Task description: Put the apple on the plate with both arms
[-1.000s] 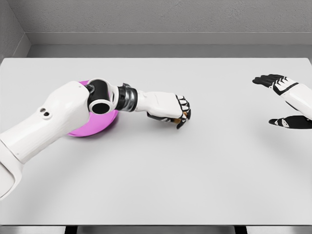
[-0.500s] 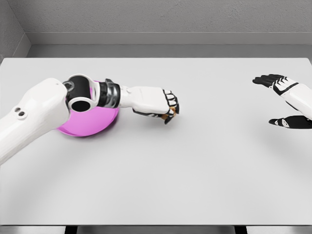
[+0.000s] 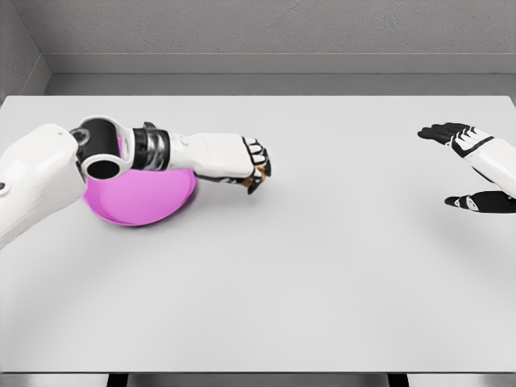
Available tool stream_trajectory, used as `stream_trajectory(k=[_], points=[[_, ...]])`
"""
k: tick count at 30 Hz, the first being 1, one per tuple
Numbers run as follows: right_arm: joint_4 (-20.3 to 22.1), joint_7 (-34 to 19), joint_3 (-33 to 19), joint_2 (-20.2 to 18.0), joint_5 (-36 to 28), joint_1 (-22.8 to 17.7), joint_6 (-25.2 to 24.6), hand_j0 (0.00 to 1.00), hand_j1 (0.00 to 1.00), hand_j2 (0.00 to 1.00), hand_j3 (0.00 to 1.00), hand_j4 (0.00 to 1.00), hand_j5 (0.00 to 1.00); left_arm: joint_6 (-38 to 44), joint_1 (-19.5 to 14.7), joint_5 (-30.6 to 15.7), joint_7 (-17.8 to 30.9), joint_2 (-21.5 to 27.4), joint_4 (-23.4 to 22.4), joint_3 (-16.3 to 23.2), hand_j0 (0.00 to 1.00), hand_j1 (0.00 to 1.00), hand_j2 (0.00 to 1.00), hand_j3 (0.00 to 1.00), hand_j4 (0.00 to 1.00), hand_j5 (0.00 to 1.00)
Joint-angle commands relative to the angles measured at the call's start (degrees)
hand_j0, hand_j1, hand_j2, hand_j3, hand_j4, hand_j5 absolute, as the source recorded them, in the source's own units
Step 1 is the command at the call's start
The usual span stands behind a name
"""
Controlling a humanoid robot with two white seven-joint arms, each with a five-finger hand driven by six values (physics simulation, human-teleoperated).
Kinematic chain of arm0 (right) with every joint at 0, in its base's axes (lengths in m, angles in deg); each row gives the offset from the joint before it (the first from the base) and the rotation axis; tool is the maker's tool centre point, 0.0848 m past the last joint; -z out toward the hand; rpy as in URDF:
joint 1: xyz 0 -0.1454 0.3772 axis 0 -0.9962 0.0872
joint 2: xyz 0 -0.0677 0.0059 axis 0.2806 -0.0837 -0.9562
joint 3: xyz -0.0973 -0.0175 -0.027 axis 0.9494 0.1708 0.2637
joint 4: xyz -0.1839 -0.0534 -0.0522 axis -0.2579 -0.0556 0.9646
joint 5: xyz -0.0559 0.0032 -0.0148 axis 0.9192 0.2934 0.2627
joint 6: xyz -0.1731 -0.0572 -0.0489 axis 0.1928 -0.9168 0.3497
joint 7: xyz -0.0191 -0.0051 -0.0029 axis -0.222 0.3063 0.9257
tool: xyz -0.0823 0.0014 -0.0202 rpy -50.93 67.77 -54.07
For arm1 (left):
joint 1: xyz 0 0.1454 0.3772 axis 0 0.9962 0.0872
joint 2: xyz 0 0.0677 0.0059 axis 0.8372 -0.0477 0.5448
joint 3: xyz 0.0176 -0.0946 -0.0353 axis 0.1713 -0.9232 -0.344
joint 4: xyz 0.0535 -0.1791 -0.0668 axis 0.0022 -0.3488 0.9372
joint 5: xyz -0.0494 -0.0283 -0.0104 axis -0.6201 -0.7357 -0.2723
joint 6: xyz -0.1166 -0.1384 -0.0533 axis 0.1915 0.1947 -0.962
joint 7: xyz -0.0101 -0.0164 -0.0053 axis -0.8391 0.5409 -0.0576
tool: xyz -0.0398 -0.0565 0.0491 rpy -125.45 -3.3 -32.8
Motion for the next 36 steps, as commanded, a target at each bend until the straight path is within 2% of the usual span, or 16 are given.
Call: stream_trajectory(k=[1,4,19,30,35,36], points=[[0.02,0.04,-0.05,-0.05,-0.44,0.00,-0.16,1.00,1.00,1.00,1.00,1.00,1.00,0.11,0.00,-0.70,-0.09,1.63,0.48,-0.27,0.43,0.43,0.43,0.43,0.43,0.43],[0.02,0.04,0.04,-0.05,-0.44,0.00,-0.16,1.00,1.00,1.00,1.00,1.00,1.00,0.11,0.09,-0.79,-0.09,2.07,0.75,-0.54,0.43,0.43,0.43,0.43,0.43,0.43],[0.02,0.04,-0.05,-0.05,-0.44,0.00,-0.16,1.00,1.00,1.00,1.00,1.00,1.00,0.11,0.26,-3.51,-0.09,11.03,1.98,-2.73,0.44,0.44,0.44,0.44,0.44,0.44],[0.11,0.04,0.03,-0.05,-0.44,0.00,-0.16,1.00,1.00,1.00,1.00,1.00,1.00,0.11,2.64,-3.60,-0.18,15.78,1.19,-5.10,0.45,0.45,0.45,0.45,0.45,0.45],[0.02,0.04,-0.05,-0.05,-0.44,-0.09,-0.16,1.00,1.00,1.00,1.00,1.00,1.00,0.11,3.87,-3.51,-0.27,17.45,0.31,-6.16,0.48,0.48,0.48,0.48,0.48,0.48],[0.02,0.04,-0.05,-0.05,-0.44,0.00,-0.16,1.00,1.00,1.00,1.00,1.00,1.00,0.11,3.87,-3.51,-0.27,17.71,0.31,-6.25,0.52,0.52,0.52,0.52,0.52,0.52]])
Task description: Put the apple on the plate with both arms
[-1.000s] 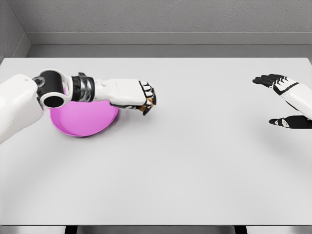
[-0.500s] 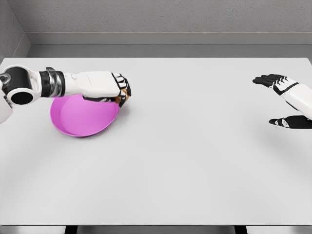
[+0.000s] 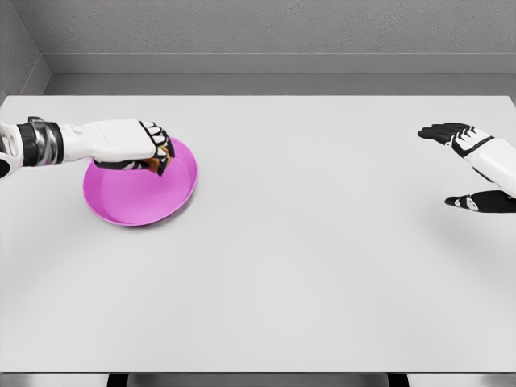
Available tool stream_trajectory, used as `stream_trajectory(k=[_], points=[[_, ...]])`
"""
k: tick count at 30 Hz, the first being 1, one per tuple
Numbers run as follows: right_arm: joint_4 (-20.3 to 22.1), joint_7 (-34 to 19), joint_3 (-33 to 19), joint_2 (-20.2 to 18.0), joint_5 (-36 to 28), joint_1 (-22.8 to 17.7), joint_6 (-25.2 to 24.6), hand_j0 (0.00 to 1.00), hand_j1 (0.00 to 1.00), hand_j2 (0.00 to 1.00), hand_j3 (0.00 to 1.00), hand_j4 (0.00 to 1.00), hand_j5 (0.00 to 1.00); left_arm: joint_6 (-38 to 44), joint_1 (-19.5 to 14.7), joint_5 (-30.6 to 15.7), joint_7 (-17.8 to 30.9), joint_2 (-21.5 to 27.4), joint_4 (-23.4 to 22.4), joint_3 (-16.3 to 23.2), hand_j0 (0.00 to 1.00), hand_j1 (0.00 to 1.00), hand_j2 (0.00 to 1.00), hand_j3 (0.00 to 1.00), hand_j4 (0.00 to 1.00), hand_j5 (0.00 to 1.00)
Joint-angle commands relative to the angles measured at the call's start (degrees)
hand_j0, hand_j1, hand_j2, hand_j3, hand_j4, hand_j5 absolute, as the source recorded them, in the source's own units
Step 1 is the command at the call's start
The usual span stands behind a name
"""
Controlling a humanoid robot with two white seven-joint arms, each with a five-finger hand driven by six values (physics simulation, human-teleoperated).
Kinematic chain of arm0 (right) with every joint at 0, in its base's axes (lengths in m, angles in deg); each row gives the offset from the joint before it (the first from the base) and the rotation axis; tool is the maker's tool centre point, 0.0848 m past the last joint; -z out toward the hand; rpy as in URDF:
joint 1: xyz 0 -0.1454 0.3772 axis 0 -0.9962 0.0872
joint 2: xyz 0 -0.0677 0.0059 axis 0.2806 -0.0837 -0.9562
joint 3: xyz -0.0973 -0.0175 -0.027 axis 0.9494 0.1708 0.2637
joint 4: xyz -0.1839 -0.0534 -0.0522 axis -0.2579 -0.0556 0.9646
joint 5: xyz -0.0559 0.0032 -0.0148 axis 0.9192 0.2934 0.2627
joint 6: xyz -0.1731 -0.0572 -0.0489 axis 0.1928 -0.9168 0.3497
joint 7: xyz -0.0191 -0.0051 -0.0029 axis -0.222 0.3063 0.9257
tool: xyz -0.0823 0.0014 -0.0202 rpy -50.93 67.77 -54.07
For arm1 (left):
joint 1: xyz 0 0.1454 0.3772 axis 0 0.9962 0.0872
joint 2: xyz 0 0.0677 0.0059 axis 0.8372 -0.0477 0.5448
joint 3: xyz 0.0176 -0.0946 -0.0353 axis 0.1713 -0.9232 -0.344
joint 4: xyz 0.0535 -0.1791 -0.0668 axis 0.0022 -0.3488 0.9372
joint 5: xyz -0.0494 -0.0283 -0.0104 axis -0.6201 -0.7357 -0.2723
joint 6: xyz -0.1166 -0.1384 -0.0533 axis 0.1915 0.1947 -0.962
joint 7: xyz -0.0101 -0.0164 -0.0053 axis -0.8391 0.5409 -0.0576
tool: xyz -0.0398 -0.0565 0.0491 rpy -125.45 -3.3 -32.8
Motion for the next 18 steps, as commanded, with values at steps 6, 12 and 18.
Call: stream_trajectory(k=[6,12,18], points=[[-0.01,0.04,0.06,-0.05,-0.43,-0.09,-0.16,1.00,1.00,1.00,1.00,1.00,1.00,0.14,0.70,-3.49,-0.28,1.17,-2.55,-0.92,1.00,1.00,1.00,1.00,1.00,1.00],[0.07,0.04,-0.03,-0.05,-0.43,-0.09,-0.16,1.00,1.00,1.00,1.00,1.00,1.00,0.14,0.62,-5.33,-0.28,4.16,-2.19,-2.41,1.00,1.00,1.00,1.00,1.00,1.00],[-0.01,0.04,-0.03,-0.05,-0.43,-0.17,-0.16,1.00,1.00,1.00,1.00,1.00,1.00,0.14,4.92,-8.41,-0.28,12.68,-3.34,-9.35,1.00,1.00,1.00,1.00,1.00,1.00]])
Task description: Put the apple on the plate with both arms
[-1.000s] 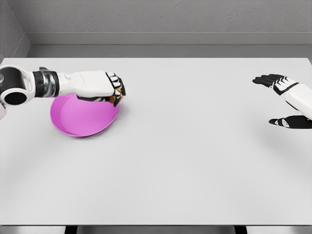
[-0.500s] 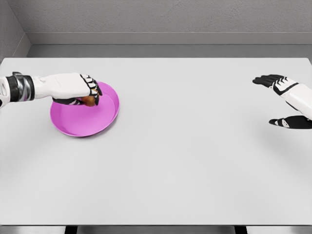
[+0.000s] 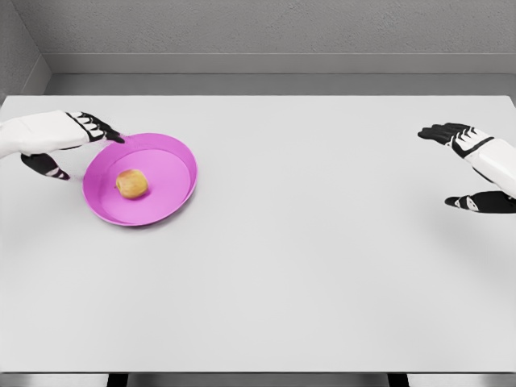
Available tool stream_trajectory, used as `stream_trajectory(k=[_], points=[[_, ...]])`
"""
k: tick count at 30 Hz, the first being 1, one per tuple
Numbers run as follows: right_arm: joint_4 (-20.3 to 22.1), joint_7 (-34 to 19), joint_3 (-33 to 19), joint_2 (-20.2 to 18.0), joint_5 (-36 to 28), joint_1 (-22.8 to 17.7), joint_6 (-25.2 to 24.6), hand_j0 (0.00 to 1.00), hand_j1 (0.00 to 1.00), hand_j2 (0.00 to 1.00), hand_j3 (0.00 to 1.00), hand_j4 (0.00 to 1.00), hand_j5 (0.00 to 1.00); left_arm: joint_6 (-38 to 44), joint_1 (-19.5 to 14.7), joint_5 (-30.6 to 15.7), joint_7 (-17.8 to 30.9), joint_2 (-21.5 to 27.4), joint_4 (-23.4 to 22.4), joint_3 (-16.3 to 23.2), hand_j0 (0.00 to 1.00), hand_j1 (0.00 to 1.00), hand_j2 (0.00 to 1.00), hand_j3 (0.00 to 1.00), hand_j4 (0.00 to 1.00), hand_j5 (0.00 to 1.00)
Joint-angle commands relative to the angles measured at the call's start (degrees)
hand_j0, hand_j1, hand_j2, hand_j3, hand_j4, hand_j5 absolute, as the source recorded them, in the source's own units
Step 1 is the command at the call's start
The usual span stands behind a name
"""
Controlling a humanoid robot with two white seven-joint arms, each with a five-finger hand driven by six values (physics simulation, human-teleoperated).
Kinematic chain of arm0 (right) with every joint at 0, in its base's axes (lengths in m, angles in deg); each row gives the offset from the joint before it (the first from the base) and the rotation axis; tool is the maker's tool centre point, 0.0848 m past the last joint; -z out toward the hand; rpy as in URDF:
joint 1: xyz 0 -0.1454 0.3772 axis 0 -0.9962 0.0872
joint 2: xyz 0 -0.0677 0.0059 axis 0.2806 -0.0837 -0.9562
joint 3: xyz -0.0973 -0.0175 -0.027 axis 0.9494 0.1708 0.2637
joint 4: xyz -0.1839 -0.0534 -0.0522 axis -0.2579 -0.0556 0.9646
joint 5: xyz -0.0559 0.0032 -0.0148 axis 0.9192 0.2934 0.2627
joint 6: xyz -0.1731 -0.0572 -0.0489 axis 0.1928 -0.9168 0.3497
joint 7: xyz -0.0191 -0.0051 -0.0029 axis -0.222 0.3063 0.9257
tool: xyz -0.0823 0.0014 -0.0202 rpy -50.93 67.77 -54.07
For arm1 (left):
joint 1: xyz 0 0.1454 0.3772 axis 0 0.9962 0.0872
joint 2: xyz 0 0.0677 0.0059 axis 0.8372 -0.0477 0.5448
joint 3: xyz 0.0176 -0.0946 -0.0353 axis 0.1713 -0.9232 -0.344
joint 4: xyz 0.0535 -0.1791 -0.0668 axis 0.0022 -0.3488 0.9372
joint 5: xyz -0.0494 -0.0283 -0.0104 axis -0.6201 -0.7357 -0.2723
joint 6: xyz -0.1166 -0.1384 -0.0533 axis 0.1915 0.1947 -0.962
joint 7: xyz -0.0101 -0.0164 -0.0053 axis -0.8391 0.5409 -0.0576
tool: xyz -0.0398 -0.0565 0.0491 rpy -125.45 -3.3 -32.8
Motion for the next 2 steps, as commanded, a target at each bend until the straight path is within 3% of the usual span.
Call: stream_trajectory(k=[1,2], points=[[0.01,0.03,-0.01,-0.05,-0.44,0.00,-0.16,1.00,1.00,1.00,1.00,1.00,1.00,0.12,0.00,-1.81,-0.03,3.55,-0.59,-2.76,1.00,1.00,1.00,1.00,1.00,1.00],[0.01,0.03,-0.01,-0.05,-0.44,0.00,-0.16,1.00,1.00,1.00,1.00,1.00,1.00,0.12,0.09,-1.81,0.05,3.55,-1.29,-3.55,1.00,1.00,1.00,1.00,1.00,1.00]])
